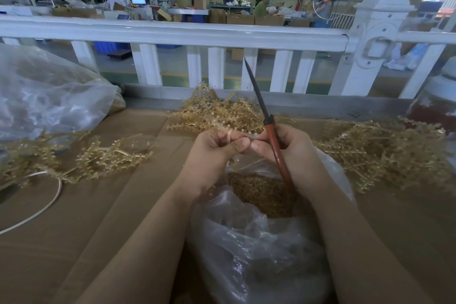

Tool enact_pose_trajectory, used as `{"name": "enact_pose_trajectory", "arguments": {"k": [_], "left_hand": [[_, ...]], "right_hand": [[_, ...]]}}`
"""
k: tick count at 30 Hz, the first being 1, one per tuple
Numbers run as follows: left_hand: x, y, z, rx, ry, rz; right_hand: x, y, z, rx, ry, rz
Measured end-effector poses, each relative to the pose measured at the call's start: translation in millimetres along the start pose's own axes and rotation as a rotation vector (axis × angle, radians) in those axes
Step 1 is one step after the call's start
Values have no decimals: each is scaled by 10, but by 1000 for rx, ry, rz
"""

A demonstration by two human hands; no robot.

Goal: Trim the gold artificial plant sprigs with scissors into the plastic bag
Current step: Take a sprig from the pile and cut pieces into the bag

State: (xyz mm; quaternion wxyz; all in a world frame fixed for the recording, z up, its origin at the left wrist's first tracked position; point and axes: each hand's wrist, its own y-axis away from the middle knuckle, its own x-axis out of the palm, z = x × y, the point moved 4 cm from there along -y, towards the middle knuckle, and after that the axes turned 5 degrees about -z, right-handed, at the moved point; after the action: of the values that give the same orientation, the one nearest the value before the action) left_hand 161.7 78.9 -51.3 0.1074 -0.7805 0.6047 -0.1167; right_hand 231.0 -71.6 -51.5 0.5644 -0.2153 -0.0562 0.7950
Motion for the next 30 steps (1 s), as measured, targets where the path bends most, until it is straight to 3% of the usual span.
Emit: {"name": "enact_pose_trajectory", "arguments": {"k": [6, 14, 30], "left_hand": [[-206, -52, 56, -1, -151, -209], [-286, -72, 80, 9, -93, -196], [-286, -57, 50, 57, -1, -146]], "right_hand": [[-88, -14, 31, -73, 187, -107], [-51, 52, -5, -118, 569, 76], [-35, 42, -112, -134, 529, 24]]}}
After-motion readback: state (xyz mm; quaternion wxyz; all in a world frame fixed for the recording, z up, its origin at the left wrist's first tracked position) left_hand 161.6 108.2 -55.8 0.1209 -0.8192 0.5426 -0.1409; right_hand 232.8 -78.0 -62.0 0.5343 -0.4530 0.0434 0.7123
